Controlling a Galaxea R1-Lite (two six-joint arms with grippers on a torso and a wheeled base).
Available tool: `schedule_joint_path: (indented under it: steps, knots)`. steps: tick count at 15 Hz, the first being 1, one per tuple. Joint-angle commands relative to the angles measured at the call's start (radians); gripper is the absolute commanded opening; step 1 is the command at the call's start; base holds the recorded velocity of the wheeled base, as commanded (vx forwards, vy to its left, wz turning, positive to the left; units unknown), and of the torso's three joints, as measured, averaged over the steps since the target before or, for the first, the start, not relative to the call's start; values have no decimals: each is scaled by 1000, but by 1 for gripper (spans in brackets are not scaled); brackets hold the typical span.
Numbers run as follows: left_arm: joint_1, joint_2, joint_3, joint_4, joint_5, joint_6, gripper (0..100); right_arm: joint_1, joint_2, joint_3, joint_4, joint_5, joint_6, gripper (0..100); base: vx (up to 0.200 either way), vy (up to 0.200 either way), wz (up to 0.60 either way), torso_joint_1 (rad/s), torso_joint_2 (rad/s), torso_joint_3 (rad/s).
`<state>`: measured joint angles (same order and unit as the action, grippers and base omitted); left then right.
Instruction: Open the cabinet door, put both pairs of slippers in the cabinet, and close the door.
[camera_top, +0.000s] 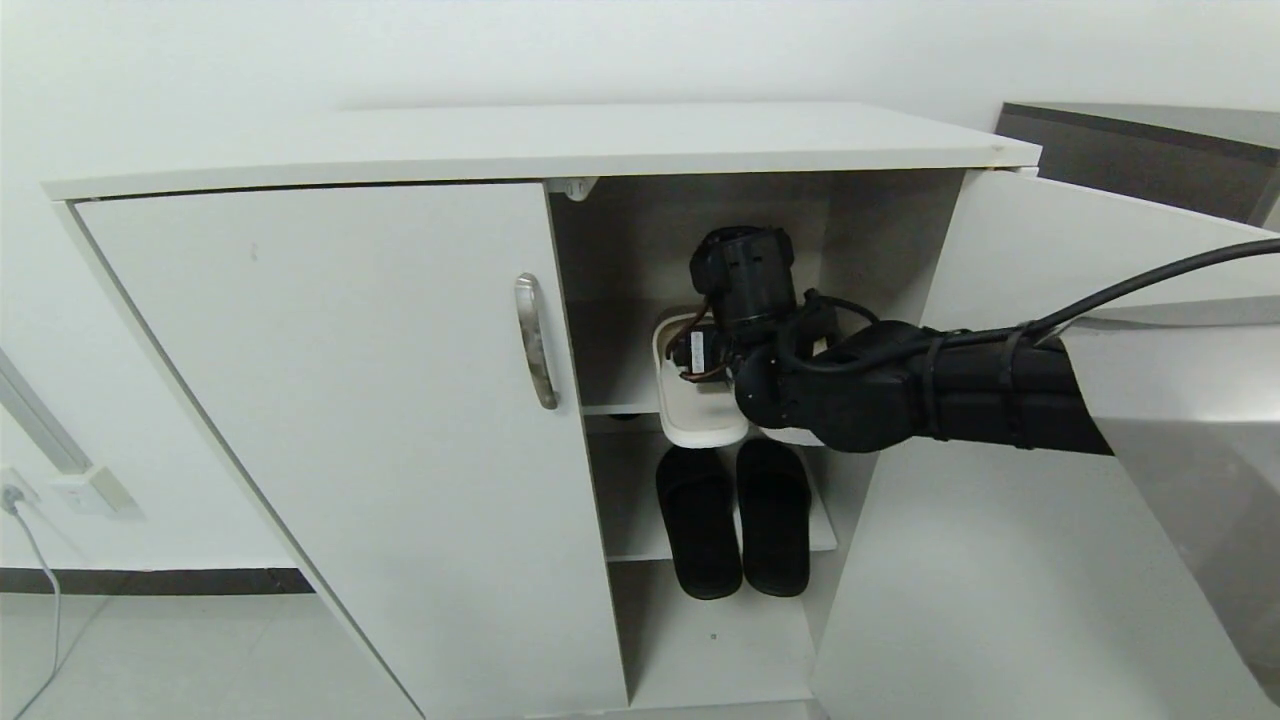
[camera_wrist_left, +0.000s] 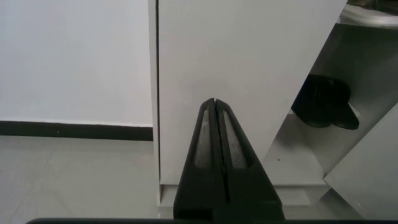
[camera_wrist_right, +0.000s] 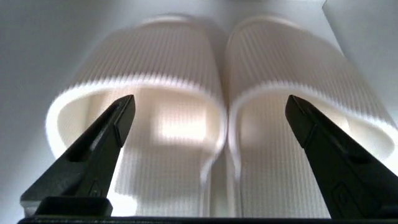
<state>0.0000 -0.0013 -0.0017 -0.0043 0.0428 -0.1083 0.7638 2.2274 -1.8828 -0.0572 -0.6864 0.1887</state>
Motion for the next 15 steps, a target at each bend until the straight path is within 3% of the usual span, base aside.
schedule_joint_path:
  steps: [1,5,11,12,15]
  knots:
    - [0,1,0,0,0,-1,0,23,-77,85,-1,-1,15,100,0,0,0,0,0,0]
    - [0,1,0,0,-3,2,0,68,-210,309,-61,-9,40,100,0,0,0,0,0,0]
    - [0,1,0,0,-4,1,0,118,-379,706,-351,113,35,100,0,0,0,0,0,0]
    - [0,1,0,0,-4,1,0,127,-384,743,-398,116,34,0,0,0,0,0,0,0]
    - [0,1,0,0,-3,1,0,140,-385,783,-457,142,23,0,0,0,0,0,0,0]
